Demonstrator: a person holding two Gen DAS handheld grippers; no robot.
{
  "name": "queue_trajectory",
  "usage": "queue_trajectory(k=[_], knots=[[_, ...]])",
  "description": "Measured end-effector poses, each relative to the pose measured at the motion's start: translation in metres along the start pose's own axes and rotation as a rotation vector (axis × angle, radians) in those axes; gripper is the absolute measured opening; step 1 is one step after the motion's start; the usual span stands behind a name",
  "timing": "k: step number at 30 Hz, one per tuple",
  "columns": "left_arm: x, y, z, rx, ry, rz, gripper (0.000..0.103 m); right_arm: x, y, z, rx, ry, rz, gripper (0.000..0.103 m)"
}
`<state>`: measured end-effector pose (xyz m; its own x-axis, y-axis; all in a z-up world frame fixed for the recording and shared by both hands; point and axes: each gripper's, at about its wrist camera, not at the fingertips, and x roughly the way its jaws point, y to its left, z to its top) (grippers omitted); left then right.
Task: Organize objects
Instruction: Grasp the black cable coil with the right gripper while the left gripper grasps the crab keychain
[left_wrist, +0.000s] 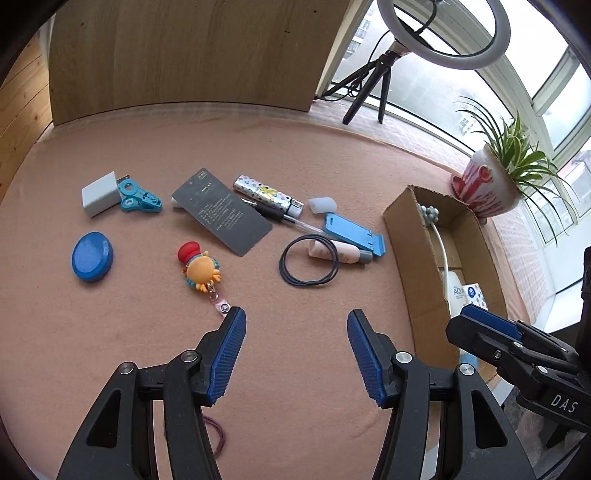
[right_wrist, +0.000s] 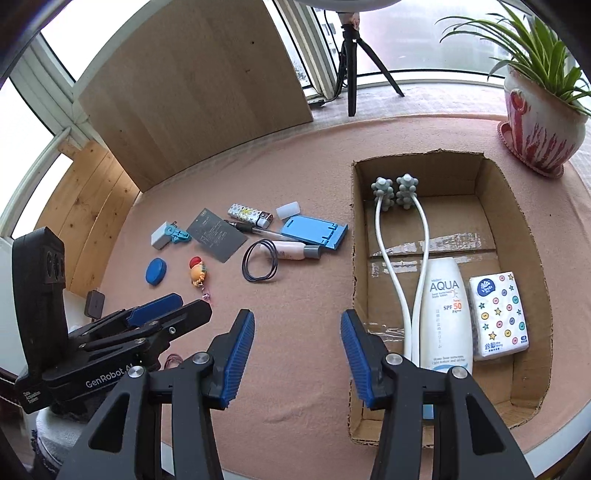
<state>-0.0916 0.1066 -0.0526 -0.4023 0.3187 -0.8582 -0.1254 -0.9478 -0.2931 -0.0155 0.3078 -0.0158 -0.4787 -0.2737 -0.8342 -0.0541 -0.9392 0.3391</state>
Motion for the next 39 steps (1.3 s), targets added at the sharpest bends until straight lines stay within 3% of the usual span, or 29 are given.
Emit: queue_trajectory(k=[7,13,21,27,35,39], knots=[[0.019,0.047,0.014,-0.075,0.033,0.042,0.061,0.046,0.034,0.012,-0.016,0.041,0.009,0.045],[0.042,0.065,0.017,-0.105,0.073,0.055,0.06,0.09,0.031,0.018,0.057,0.109,-0.006,0.042],[0.06,0.067,0.024,-0.102,0.091,0.066,0.059,0.119,0.025,0.029,0.076,0.136,-0.055,0.031],[0.068,0.065,0.028,-0.095,0.1,0.075,0.055,0.133,0.015,0.039,0.117,0.147,-0.06,0.029],[0.072,0.066,0.031,-0.082,0.095,0.095,0.042,0.144,0.018,0.046,0.098,0.152,-0.075,0.027],[0.072,0.07,0.032,-0.092,0.091,0.083,0.038,0.146,0.024,0.046,0.071,0.148,-0.096,0.02]])
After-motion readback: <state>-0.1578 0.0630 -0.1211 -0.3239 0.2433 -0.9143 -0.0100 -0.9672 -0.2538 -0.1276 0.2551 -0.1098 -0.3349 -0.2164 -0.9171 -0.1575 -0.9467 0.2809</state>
